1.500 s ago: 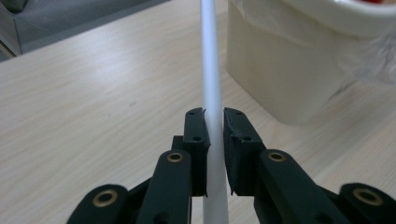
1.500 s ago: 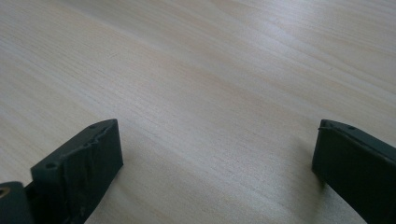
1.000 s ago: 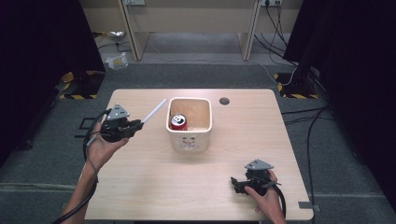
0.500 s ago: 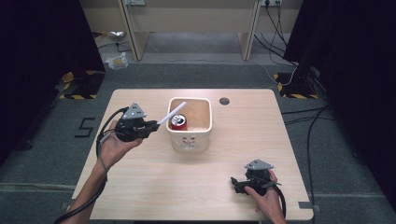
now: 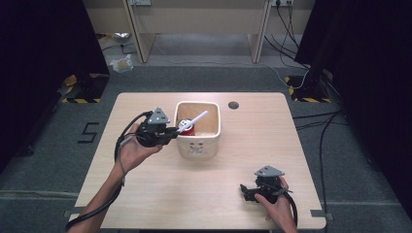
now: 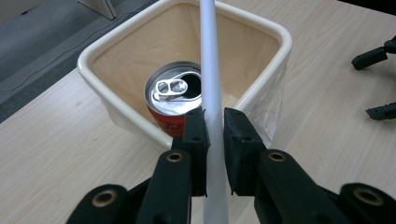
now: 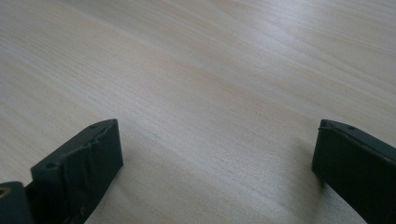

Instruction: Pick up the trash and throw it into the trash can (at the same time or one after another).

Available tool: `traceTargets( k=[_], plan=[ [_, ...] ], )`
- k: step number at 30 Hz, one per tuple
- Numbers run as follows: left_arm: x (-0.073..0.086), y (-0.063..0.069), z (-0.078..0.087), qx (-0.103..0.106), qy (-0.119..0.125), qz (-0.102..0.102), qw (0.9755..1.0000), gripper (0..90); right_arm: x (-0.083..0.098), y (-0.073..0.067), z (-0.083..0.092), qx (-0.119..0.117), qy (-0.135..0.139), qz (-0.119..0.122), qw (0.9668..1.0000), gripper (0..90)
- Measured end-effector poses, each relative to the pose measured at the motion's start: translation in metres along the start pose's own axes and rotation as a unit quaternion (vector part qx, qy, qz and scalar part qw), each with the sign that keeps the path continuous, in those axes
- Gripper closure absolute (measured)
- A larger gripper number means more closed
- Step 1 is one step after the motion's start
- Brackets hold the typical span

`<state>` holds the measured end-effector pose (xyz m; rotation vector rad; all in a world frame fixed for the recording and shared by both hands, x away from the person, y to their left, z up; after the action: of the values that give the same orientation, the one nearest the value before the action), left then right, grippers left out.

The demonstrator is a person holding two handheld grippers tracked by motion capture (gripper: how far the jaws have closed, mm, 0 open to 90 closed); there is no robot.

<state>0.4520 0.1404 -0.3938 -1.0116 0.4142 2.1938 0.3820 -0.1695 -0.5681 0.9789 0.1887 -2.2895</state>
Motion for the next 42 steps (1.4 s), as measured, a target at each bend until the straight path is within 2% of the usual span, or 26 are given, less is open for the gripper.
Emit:
traceTargets(
  k=[21,31,35,42],
  plan=[
    [-0.009,0.007,-0.018,0.006,-0.022,-0.008,0.9997,79.4,0.000,-0.001,0.000,-0.002,0.000,0.000,1.0000,1.8],
    [-0.014,0.005,-0.023,0.011,-0.024,-0.004,0.9996,78.9,0.000,-0.001,0.000,-0.003,0.000,0.000,1.0000,1.8],
    [-0.018,0.007,-0.024,0.015,-0.016,0.001,0.9997,74.3,0.000,-0.001,0.000,-0.003,0.000,0.000,1.0000,1.8],
    [-0.026,0.008,-0.015,0.015,0.009,0.013,0.9998,57.2,0.000,-0.001,0.000,-0.003,0.000,0.000,1.0000,1.8]
  ],
)
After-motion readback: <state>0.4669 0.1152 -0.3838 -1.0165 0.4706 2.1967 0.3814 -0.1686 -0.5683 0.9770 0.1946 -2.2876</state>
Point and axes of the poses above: each handheld gripper's, and its own axes: z roughly backward along the jaws, x roughly out of its underside, y roughly to its right, the point moved 7 cm from there along -z, roughly forward along the jaws, and after that the axes turned 8 degrees about z, right-handed, at the moved point
